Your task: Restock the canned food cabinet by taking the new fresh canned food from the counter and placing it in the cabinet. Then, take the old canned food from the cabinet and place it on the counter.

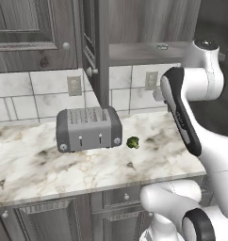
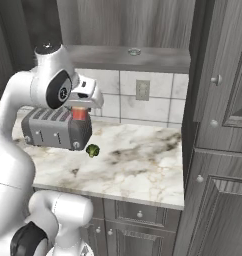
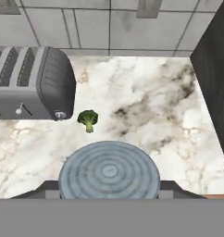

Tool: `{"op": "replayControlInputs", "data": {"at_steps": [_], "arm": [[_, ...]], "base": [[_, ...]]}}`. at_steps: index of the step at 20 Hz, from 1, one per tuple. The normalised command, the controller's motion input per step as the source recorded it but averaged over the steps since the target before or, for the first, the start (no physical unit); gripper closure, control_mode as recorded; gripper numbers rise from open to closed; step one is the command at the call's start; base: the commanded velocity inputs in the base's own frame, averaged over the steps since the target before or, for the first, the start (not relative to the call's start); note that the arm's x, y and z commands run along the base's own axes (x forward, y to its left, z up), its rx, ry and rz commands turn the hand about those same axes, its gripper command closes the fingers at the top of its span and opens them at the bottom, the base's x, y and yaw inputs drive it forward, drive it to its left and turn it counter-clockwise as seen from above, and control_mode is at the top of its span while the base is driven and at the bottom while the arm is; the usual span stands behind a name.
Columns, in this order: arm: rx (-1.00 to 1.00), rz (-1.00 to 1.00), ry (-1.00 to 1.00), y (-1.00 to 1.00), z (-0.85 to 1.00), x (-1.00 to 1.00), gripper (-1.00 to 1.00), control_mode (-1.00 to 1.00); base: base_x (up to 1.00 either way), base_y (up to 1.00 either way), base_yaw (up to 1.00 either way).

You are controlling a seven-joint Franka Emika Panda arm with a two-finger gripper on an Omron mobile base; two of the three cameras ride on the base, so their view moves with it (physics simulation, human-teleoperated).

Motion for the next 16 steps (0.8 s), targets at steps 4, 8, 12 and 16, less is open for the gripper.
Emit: {"op": "replayControlInputs", "data": {"at_steps": [4,8,12,16], "arm": [[-0.01,-0.16,0.03,-1.00,-1.00,0.46,1.00,-1.00],[-0.03,-0.08,0.00,-1.00,-1.00,0.74,1.00,-1.00],[0.00,-0.01,0.00,-0.76,-1.00,0.51,1.00,-1.00],[-0.01,0.00,0.00,-0.26,-1.00,0.46,1.00,-1.00]], "base": [[0.00,0.00,0.00],[0.00,0.00,0.00],[0.00,0.00,0.00],[0.00,0.00,0.00]]}}
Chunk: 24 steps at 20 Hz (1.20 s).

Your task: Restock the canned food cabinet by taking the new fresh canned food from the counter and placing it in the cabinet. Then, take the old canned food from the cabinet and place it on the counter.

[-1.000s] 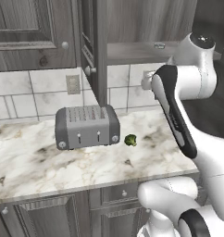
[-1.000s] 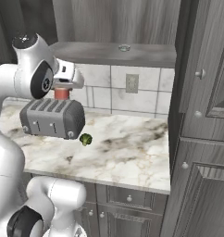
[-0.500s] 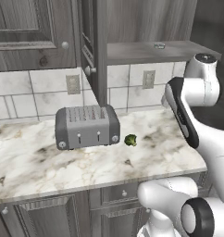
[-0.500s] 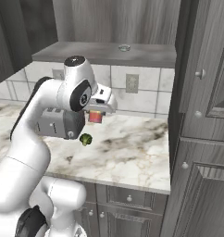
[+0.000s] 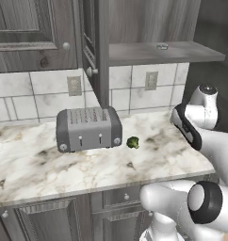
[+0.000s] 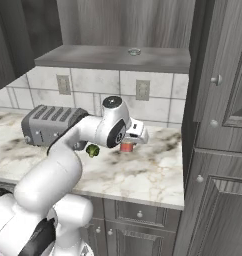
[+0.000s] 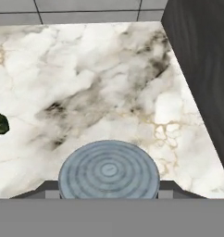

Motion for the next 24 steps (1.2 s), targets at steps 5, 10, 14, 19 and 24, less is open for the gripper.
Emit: {"op": "replayControlInputs", "data": {"at_steps": [5,10,14,19,24], "arm": [[0.00,0.00,0.00,-0.06,-0.99,0.42,1.00,-1.00],[0.00,0.00,-0.07,-0.09,-0.80,0.40,1.00,-1.00],[0.00,0.00,-0.06,-0.04,-0.62,0.03,-1.00,-1.00],[0.01,-0.05,0.00,0.00,-0.07,-0.25,-1.00,-1.00],[0.07,-0.11,0.05,0.00,0.53,-0.20,-1.00,-1.00]], "base": [[0.00,0.00,0.00],[0.00,0.00,0.00],[0.00,0.00,0.00],[0.00,0.00,0.00],[0.00,0.00,0.00]]}}
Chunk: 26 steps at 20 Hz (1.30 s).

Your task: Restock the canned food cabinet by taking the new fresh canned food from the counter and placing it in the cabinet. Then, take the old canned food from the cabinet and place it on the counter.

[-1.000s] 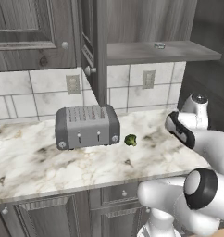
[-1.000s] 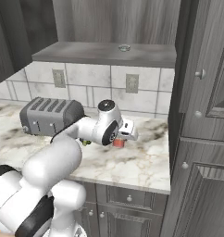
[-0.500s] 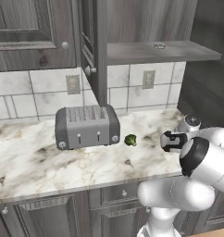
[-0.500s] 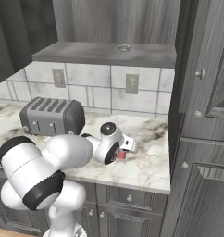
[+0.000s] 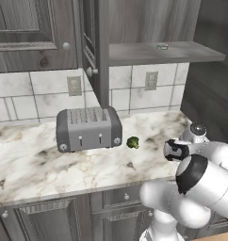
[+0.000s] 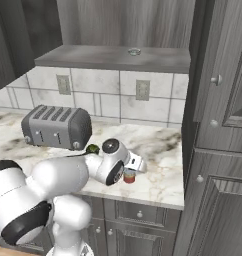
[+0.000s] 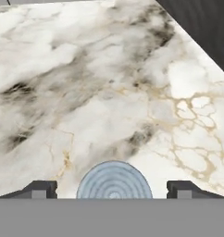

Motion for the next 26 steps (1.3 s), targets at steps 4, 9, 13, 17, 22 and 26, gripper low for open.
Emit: {"op": "replayControlInputs", "data": {"at_steps": [4,9,13,17,22,26], "arm": [[0.02,-0.05,0.03,0.00,1.00,-0.29,-1.00,-1.00],[0.00,0.00,0.02,0.08,1.00,-0.82,-1.00,-1.00],[0.00,0.00,0.01,0.33,0.96,-1.00,-1.00,-1.00],[0.00,0.01,0.00,0.47,0.92,-1.00,-1.00,-1.00],[0.00,0.01,0.00,0.48,1.00,-1.00,-1.00,-1.00],[-0.09,0.00,-0.21,0.30,1.00,-0.76,-1.00,-1.00]], "base": [[0.00,0.00,0.00],[0.00,0.00,0.00],[0.00,0.00,0.00],[0.00,0.00,0.00],[0.00,0.00,0.00],[0.00,0.00,0.00]]}}
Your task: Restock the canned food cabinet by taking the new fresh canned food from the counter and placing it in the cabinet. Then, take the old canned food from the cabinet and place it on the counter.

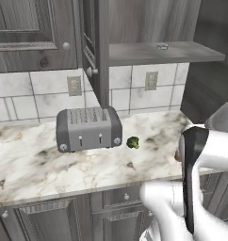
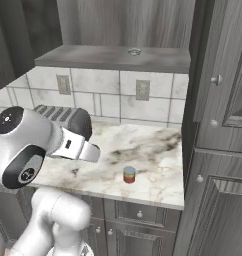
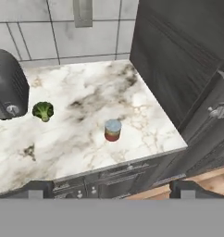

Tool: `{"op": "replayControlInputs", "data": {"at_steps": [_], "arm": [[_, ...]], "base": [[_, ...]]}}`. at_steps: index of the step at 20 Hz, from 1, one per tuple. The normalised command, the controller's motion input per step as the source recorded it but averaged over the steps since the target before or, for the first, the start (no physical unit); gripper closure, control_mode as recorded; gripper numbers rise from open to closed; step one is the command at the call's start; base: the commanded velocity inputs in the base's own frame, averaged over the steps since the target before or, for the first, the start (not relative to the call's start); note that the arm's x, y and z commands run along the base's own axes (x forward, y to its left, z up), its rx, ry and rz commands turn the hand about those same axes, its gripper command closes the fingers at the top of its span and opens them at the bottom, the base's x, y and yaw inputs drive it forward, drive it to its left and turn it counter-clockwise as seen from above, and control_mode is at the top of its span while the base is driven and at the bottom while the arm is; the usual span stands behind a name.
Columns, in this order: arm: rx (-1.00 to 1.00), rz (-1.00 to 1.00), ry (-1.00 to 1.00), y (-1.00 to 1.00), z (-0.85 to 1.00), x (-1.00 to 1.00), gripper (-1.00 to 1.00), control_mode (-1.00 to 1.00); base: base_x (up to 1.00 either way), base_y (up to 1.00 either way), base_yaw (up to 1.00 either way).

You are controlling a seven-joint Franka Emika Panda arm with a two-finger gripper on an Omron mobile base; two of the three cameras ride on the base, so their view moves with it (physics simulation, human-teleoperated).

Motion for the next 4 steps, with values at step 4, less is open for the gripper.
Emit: {"op": "replayControlInputs", "data": {"at_steps": [4], "arm": [[-0.15,0.00,-0.39,0.13,1.00,-0.52,-1.00,-1.00]], "base": [[0.00,0.00,0.00]]}}
